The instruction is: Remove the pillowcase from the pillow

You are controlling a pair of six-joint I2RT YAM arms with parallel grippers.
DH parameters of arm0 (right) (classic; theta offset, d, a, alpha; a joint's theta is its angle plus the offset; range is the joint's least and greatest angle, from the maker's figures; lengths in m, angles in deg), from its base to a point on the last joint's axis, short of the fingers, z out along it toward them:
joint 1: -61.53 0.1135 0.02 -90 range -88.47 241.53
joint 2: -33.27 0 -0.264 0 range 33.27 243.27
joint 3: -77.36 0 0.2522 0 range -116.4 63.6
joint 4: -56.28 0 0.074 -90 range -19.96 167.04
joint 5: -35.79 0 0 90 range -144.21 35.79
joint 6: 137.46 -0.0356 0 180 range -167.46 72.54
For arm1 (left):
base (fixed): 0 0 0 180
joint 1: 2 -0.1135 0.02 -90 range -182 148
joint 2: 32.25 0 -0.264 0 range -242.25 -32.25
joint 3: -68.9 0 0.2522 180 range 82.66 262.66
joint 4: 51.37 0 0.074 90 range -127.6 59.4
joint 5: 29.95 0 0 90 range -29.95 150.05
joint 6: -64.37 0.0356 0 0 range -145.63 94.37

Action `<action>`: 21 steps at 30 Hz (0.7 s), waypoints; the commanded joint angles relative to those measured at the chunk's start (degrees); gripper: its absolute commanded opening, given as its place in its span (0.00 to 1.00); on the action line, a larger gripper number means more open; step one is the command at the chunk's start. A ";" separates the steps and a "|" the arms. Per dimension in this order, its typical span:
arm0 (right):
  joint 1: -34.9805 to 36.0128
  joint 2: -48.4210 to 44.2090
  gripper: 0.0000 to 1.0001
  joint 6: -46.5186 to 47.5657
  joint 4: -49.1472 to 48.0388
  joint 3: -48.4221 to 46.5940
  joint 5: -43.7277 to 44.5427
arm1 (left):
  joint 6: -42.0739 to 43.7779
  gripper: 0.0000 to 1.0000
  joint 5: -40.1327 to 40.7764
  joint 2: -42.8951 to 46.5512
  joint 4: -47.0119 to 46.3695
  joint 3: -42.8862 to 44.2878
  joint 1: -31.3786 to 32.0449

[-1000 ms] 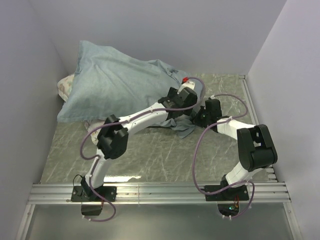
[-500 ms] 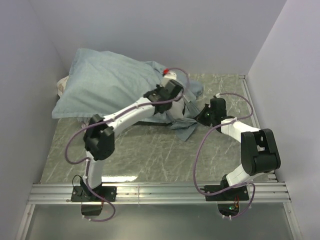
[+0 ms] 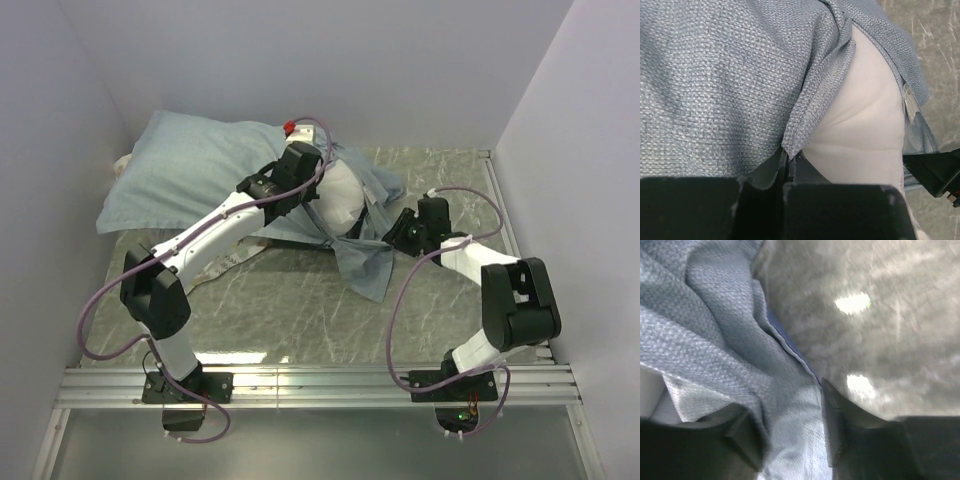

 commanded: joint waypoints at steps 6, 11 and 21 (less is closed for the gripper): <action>3.09 -16.83 0.78 6.87 8.53 -7.01 5.78 | 0.51 0.00 3.55 9.82 -3.60 -3.18 1.33; 9.14 -14.32 0.84 10.38 11.69 -16.67 6.92 | 0.16 0.00 4.42 12.82 -4.48 -4.68 3.97; 11.27 2.81 0.77 8.63 14.24 -28.88 10.60 | 2.35 0.00 3.02 15.37 -7.91 -4.34 4.42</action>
